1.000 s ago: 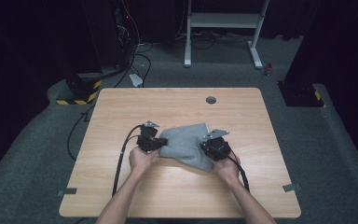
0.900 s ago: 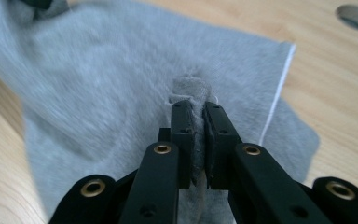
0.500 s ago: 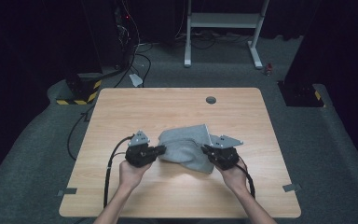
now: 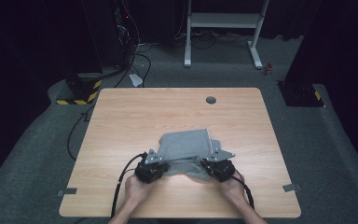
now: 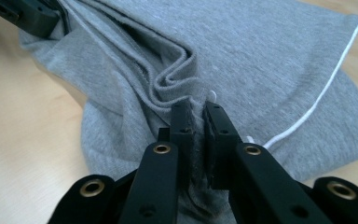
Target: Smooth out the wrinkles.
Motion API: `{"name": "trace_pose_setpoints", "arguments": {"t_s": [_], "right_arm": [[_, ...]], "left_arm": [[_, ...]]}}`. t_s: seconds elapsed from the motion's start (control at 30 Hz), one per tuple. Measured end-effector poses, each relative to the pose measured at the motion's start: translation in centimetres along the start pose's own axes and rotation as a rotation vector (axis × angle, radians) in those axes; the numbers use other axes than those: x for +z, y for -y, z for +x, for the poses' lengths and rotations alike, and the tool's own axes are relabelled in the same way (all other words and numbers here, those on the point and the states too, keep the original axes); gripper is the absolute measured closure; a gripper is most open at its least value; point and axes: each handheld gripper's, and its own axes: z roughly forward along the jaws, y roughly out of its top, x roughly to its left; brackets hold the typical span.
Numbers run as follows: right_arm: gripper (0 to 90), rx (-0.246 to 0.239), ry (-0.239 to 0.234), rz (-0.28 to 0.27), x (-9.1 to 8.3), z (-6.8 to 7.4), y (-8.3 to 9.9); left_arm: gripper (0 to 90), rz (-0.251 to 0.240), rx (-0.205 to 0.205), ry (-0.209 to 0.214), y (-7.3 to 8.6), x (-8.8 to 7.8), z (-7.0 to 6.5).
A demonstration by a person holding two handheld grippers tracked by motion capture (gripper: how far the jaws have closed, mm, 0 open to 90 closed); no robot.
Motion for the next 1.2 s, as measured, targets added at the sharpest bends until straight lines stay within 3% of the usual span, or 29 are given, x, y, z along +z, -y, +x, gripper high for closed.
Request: {"name": "trace_pose_setpoints", "arguments": {"t_s": [0.13,0.23,0.33,0.43,0.63,0.77,0.87,1.0,1.1,1.2], "right_arm": [[83.2,0.075,0.053,0.016,1.7,-2.6,-1.8],[83.0,0.109,0.07,-0.016,1.2,-3.4,-2.8],[82.1,0.085,0.061,-0.077,-1.3,-2.8,-2.9],[81.8,0.055,0.037,-0.083,-2.7,-1.9,-2.2],[78.1,0.016,-0.029,-0.046,-3.0,0.4,0.3],[68.7,0.026,-0.066,-0.044,-3.4,1.2,1.5],[64.9,0.033,-0.115,-0.075,-4.3,1.2,1.8],[62.7,0.059,-0.112,-0.114,-5.5,0.8,1.7],[61.6,0.08,-0.098,-0.141,-5.9,0.1,1.2],[61.2,0.148,-0.091,-0.165,-5.8,-0.8,0.8]], "left_arm": [[84.8,-0.009,-0.036,-0.04,-2.8,1.9,1.9],[84.5,-0.054,-0.029,-0.026,-3.6,1.2,1.9],[83.6,-0.079,-0.008,0.013,-2.9,-0.4,1.3],[83.0,-0.067,0.001,0.06,-1.3,-1.5,0.6],[80.7,-0.017,0.042,0.093,1.1,-2.2,-0.4],[74.0,-0.03,0.046,0.125,1.6,-3.2,-0.6],[62.6,-0.075,0.035,0.101,1.5,-4.8,-0.7],[49.5,-0.113,0.025,0.039,0.7,-5.8,-0.3],[42.2,-0.114,-0.007,0.022,-0.2,-5.4,0.2],[41.0,-0.089,-0.01,0.027,-0.9,-4.0,0.2]]}}
